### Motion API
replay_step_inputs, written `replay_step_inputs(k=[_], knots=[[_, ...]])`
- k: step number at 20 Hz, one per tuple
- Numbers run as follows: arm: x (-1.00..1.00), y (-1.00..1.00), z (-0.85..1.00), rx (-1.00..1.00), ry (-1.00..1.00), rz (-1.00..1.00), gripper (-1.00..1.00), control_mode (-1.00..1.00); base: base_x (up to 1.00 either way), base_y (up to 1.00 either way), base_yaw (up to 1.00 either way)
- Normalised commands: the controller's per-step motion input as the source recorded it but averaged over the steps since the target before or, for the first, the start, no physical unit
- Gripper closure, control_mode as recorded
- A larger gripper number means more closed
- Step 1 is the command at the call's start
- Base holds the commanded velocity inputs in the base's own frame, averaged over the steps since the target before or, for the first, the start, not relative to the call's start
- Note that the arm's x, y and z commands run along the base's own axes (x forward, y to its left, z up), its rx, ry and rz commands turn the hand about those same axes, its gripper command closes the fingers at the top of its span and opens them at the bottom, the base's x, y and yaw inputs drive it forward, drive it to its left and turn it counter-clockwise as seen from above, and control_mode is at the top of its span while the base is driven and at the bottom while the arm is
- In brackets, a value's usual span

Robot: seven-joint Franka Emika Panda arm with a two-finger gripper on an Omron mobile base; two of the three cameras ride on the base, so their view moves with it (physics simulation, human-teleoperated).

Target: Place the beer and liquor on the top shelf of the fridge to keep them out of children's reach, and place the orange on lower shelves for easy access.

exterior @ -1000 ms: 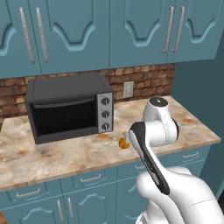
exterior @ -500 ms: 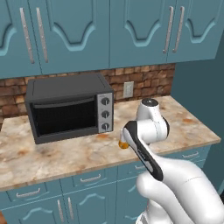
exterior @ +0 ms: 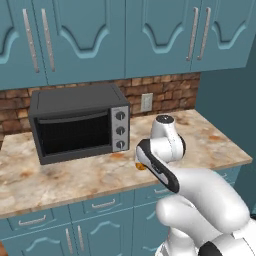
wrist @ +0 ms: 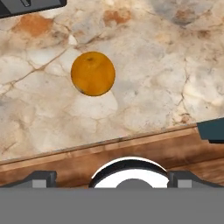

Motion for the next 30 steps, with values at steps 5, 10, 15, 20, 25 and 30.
replay_step_inputs(k=[5,10,15,20,25,30], knots=[[0.3,0.09,-0.28,0.0,0.01,0.0,-1.0,-1.0,0.0,0.0,0.0],[0.28,0.16,-0.22,0.0,0.0,0.0,-1.0,-1.0,0.0,0.0,0.0],[0.25,0.01,-0.19,0.0,0.0,0.0,-1.0,-1.0,0.0,0.0,0.0],[0.22,0.0,-0.21,0.0,0.0,0.0,-1.0,-1.0,0.0,0.0,0.0],[0.22,0.0,-0.19,0.0,0.0,0.0,-1.0,-1.0,0.0,0.0,0.0],[0.24,0.0,-0.15,0.0,0.0,0.0,-1.0,-1.0,0.0,0.0,0.0]])
